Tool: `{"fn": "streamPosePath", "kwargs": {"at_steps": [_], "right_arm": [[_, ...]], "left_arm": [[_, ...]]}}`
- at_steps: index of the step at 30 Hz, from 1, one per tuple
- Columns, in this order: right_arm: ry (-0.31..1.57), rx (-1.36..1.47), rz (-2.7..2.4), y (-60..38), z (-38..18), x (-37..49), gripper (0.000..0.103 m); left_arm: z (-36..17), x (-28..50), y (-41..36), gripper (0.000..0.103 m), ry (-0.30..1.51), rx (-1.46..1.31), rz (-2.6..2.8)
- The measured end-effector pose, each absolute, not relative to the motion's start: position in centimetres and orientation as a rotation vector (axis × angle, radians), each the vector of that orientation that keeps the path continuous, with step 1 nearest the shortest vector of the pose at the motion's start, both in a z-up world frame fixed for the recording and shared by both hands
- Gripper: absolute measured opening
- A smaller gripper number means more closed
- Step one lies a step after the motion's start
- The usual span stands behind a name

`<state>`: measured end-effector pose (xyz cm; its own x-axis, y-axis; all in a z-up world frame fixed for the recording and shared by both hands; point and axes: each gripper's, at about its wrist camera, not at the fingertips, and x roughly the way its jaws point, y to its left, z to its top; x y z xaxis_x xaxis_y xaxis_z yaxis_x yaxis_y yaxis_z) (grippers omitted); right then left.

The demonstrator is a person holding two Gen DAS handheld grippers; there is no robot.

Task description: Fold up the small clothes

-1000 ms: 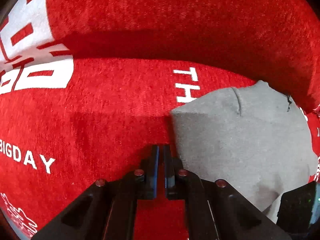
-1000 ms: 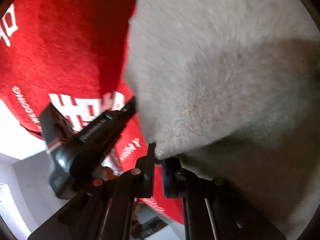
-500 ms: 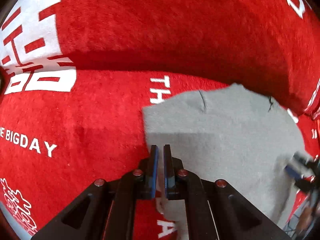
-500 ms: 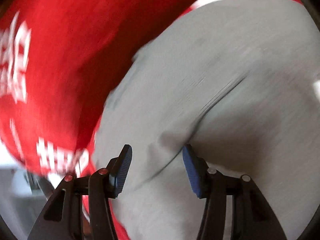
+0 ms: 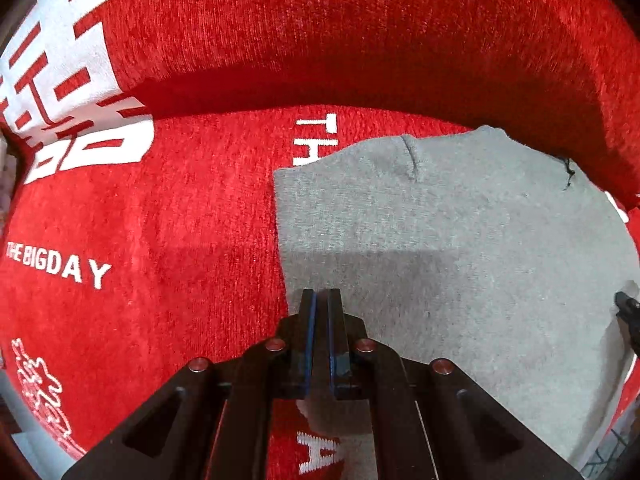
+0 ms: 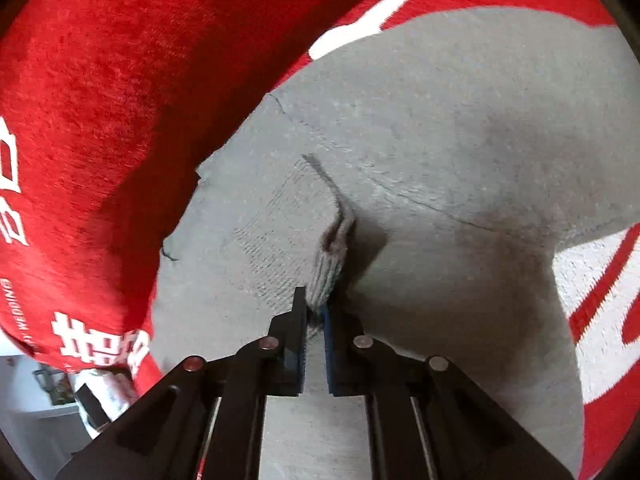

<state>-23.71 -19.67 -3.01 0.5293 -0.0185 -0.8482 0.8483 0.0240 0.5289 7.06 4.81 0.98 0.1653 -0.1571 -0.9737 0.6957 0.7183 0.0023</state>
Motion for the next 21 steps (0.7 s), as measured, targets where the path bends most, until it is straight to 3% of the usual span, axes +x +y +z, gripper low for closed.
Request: {"fn": "streamPosePath", "kwargs": {"at_steps": [4,7,8,10,14,21], "right_arm": [[0.847,1.305,-0.822,-19.9,-1.3,-24.9,0.022],[0.857,1.297,-0.786,-19.5,-0.5,-26.2,0.053],[0.86,1.291,-0.779,-19.4,-0.2,-26.5,0.057],[0.874,1.284,-0.752,-18.9,0.3,-27.3,0.057],[0.888,1.285,-0.71,-18.0,0.6,-28.2,0.068],[0.865,1.316,-0.678,-19.1,0.1,-28.8,0.07]], "left_arm": [[1.8,5.8,4.2,0.007,1.24,0.582,-0.605],[2.8,4.3,3.8,0.007,1.233,0.588,-0.606],[3.3,3.6,3.8,0.007,1.241,0.576,-0.611],[3.8,2.7,3.7,0.007,1.274,0.553,-0.622],[4.4,0.1,2.7,0.007,1.31,0.542,-0.659],[4.1,-3.6,0.8,0.007,1.332,0.571,-0.683]]}}
